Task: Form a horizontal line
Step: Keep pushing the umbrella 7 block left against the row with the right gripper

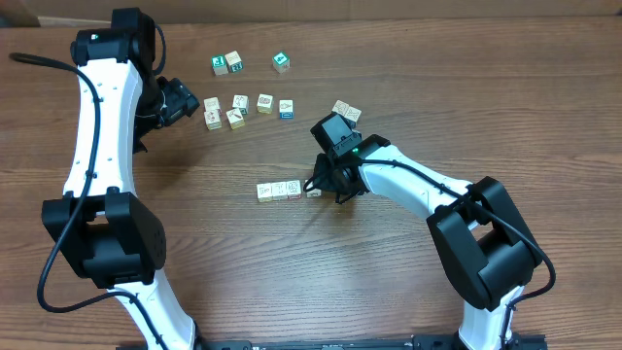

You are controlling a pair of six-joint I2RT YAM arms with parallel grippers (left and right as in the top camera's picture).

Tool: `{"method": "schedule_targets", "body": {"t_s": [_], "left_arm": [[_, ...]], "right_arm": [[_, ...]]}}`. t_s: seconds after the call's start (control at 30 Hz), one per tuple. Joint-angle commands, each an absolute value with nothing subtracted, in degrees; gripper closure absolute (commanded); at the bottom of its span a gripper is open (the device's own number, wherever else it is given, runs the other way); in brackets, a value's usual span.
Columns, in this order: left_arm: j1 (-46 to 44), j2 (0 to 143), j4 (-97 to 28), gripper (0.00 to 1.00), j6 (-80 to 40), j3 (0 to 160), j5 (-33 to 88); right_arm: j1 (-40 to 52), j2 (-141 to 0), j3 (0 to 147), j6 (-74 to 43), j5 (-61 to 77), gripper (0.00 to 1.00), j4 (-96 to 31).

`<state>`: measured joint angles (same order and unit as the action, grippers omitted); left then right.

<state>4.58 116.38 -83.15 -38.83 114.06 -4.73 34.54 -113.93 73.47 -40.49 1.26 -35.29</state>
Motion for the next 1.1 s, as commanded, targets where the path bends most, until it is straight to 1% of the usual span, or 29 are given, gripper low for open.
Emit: {"method": "schedule_targets", "body": {"t_s": [0.0,0.23,0.47,1.07], "left_arm": [[4.12,116.9,-83.29,0.0,-38.59,113.82,-4.89],[4.12,116.9,-83.29,0.0,-38.59,113.82,-4.89],[4.12,116.9,-83.29,0.0,-38.59,113.82,-4.89],[4.12,116.9,-83.29,0.0,-38.59,113.82,-4.89]], "right_arm": [[34.83,-113.95,73.01,-40.51,-0.1,0.9,-35.03],[34.83,-114.34,73.01,-40.8,3.68,0.9,-36.05],[34.83,-114.91,72.93,-42.13,3.97,0.9,-39.92],[35.62,-115.0,72.86,-42.0,5.26,0.9,-35.51]]}}
